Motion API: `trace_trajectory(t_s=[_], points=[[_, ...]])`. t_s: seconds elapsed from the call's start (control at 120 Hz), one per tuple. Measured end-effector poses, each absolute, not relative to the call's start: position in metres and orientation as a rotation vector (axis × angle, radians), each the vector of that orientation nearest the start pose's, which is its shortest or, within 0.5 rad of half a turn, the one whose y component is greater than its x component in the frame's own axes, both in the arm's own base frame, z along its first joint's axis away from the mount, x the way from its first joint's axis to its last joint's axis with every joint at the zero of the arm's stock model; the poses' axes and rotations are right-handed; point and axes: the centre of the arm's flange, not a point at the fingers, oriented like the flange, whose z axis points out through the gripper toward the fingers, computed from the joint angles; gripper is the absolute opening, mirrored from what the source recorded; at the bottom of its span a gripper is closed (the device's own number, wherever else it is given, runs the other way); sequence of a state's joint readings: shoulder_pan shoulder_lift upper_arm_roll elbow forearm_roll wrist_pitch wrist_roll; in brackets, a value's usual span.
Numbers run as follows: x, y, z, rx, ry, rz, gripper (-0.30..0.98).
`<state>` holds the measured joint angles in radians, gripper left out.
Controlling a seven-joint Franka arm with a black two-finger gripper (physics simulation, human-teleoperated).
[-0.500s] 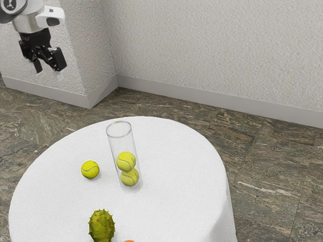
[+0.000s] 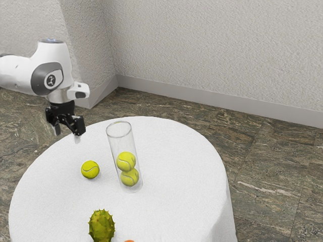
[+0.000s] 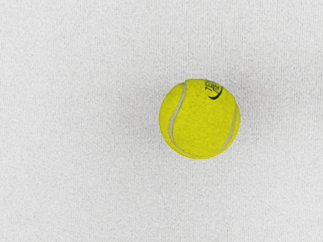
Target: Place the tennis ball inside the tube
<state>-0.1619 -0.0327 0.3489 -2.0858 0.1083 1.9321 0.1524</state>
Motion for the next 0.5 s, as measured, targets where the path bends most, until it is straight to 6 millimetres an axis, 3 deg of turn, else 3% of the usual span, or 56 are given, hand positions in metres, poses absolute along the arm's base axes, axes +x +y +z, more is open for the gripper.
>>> trace_trajectory(t_s=[0.175, 0.308, 0.5], points=[[0.521, 0.104, 0.357, -3.132, -0.109, 0.247, 0.69], [0.518, 0.106, 0.329, -3.176, -0.218, 0.238, 0.69], [0.519, 0.110, 0.312, -3.183, -0.293, 0.209, 0.69]])
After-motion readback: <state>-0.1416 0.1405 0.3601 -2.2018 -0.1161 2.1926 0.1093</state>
